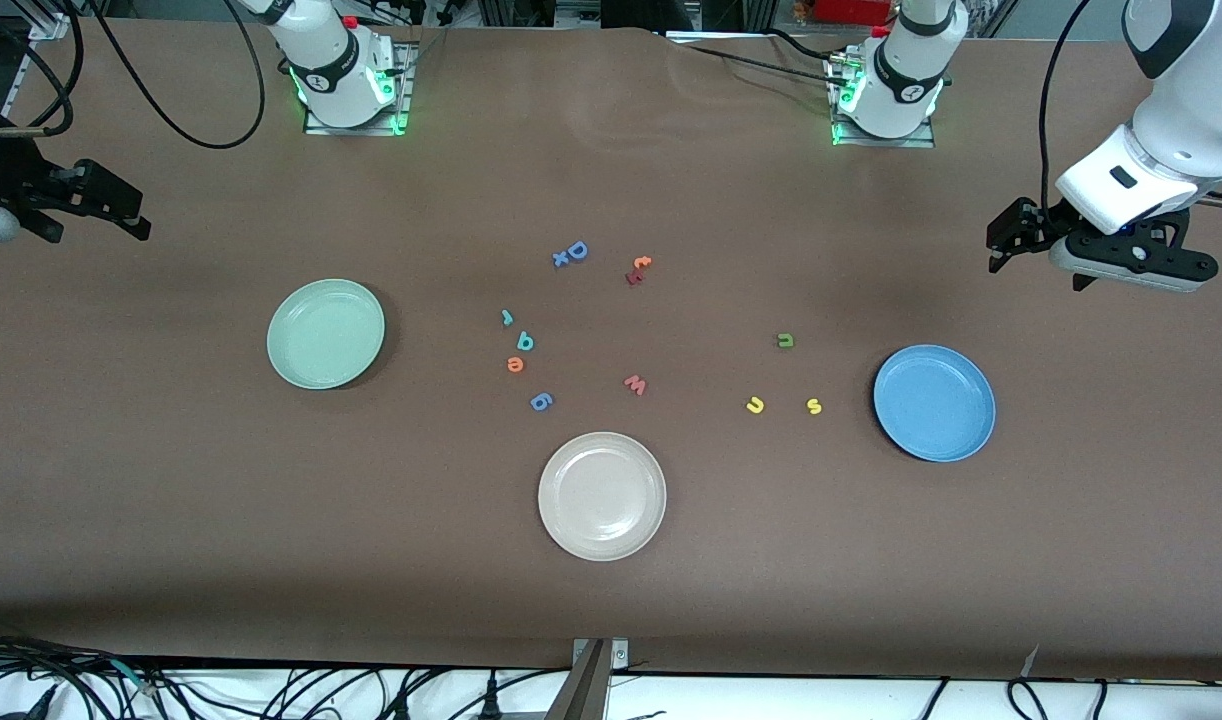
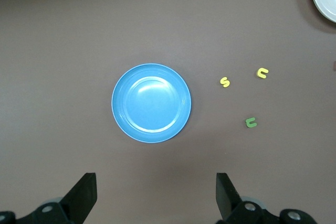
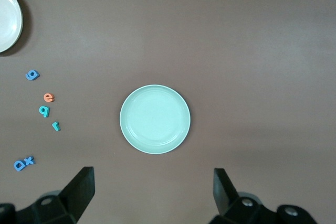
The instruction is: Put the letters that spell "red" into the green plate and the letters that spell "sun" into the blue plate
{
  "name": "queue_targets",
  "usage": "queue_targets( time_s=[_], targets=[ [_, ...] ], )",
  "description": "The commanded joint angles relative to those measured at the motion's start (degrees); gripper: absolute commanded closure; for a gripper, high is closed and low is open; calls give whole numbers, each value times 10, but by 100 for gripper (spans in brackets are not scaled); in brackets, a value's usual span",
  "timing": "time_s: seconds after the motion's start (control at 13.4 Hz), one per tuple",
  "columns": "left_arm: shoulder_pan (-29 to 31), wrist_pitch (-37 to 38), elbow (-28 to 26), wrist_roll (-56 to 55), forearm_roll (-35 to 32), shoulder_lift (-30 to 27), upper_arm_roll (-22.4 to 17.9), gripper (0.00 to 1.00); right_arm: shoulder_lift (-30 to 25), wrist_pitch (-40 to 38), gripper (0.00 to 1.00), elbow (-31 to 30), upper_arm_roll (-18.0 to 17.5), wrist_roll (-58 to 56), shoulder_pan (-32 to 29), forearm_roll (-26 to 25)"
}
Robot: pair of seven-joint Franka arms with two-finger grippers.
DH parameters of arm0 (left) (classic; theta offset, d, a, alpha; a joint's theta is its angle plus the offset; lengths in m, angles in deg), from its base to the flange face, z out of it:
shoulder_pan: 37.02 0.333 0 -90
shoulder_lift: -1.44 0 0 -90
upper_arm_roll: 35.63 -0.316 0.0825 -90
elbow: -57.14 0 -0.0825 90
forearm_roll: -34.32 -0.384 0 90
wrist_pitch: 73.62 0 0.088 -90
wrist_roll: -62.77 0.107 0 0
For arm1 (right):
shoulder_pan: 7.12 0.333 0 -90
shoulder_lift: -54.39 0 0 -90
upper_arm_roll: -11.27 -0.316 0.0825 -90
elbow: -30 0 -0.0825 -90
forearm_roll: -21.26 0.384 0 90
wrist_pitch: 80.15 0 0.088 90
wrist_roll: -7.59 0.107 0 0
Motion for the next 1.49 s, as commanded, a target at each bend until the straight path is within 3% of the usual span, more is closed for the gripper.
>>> queue_targets(
  time_s=[0.0,1.42],
  targets=[
    [1,15,16,-8,-14,6,2,0,2,-5,0,9,0,0,0,10],
    [1,27,23,-12,-14,7,1,0,1,-13,0,9,0,1,0,10]
  ],
)
